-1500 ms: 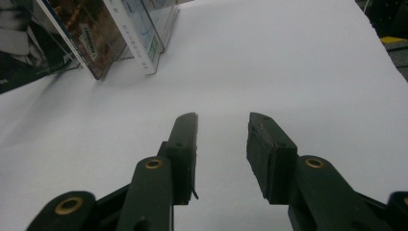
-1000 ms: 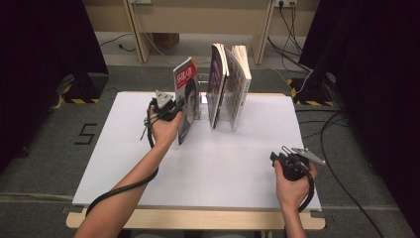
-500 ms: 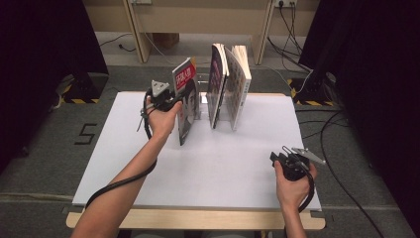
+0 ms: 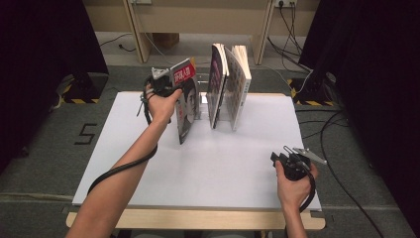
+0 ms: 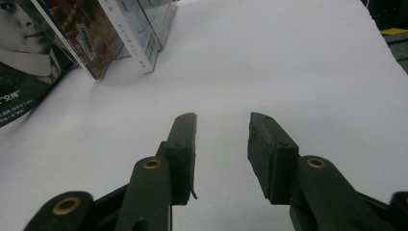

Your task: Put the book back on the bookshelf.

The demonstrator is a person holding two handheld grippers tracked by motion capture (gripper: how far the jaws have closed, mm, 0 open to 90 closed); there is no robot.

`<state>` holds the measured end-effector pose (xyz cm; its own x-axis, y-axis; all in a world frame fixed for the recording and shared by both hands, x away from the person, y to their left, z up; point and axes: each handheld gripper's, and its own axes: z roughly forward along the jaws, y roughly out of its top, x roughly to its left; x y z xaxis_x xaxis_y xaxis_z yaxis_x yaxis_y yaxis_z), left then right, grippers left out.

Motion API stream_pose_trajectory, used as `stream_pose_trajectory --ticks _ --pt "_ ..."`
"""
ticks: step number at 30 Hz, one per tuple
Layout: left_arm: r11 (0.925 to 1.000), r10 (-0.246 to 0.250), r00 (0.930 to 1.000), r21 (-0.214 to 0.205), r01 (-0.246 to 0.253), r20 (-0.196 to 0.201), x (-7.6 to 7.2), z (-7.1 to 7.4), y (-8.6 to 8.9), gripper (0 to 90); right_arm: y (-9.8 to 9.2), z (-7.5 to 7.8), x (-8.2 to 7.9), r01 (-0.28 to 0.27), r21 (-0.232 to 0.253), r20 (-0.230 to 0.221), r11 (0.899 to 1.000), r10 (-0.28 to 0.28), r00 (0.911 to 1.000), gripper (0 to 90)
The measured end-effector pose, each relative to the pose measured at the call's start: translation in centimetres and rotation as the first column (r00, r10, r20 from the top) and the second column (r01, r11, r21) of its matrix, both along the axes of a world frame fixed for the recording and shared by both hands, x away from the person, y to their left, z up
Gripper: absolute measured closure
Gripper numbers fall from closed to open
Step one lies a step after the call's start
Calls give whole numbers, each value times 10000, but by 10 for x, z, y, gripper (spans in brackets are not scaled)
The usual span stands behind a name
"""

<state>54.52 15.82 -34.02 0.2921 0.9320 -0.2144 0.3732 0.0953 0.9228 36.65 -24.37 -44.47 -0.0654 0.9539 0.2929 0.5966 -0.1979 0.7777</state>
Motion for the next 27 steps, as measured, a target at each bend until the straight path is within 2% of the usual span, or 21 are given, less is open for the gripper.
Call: stream_pose_trajectory --ticks 4,7,9,15,19,22,25,26,27 --pt "9999 -13 9984 -167 4 -569 4 -4 0 742 0 -1 0 -73 -52 10 10000 73 10000 630" --pt "10000 26 9950 -84 -35 -1000 5 -8 -1 799 -1 0 0 -58 -38 9 10000 58 10000 629" --pt "9999 111 9936 -55 -118 -1125 5 -9 -2 827 -1 0 0 -26 -10 -28 10000 26 10000 628" --pt "10000 -87 9912 -56 81 -1321 2 -6 -3 865 -1 -3 1 -100 -103 -70 9999 99 9999 629" --pt "9999 -145 9957 -32 143 -916 -3 -5 -6 866 0 -2 1 -148 -115 -63 9998 147 9999 629" --pt "9996 -228 9992 162 233 -338 -7 -3 -8 867 0 -2 0 -81 -74 -83 9999 80 9999 629" --pt "9995 -194 9997 232 190 155 -10 2 -8 868 0 -2 0 -102 -84 -97 9999 101 9999 629" --pt "9995 -194 9997 232 190 155 -10 2 -8 868 0 -2 0 -102 -84 -97 9999 101 9999 629" --pt "9992 -274 9985 290 260 474 -11 6 -9 868 0 -2 0 -81 -57 -92 10000 80 9999 629"
